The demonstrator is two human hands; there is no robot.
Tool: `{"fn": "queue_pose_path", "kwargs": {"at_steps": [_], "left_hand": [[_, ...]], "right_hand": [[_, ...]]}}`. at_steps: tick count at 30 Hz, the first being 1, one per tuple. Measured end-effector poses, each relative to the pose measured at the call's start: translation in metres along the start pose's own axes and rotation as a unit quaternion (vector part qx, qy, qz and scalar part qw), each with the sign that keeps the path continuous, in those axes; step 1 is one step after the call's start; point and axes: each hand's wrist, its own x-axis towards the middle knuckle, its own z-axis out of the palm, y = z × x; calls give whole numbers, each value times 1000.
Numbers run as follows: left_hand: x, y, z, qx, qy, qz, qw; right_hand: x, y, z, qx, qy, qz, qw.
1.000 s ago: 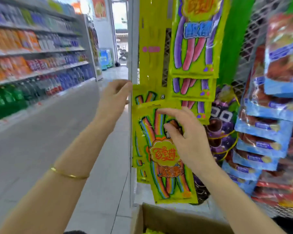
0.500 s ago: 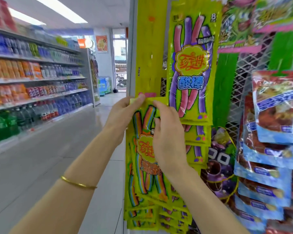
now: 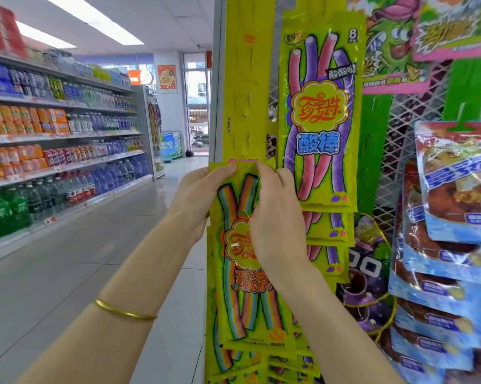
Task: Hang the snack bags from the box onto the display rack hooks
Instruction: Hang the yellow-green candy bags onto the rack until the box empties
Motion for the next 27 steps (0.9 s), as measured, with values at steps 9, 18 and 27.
{"fn": "queue_pose_path", "kwargs": {"at_steps": [9, 18, 27], "left_hand": [[2, -2, -4, 13, -2, -13, 1000], [4, -1, -8, -1, -35, -28, 999], [7, 9, -7, -24, -105, -82, 991]], "right_hand": [[-2, 3, 0, -10, -37, 9, 999], [-6, 5, 5, -26, -16, 4, 1000], [4, 3, 4, -53, 18, -17, 998]]}}
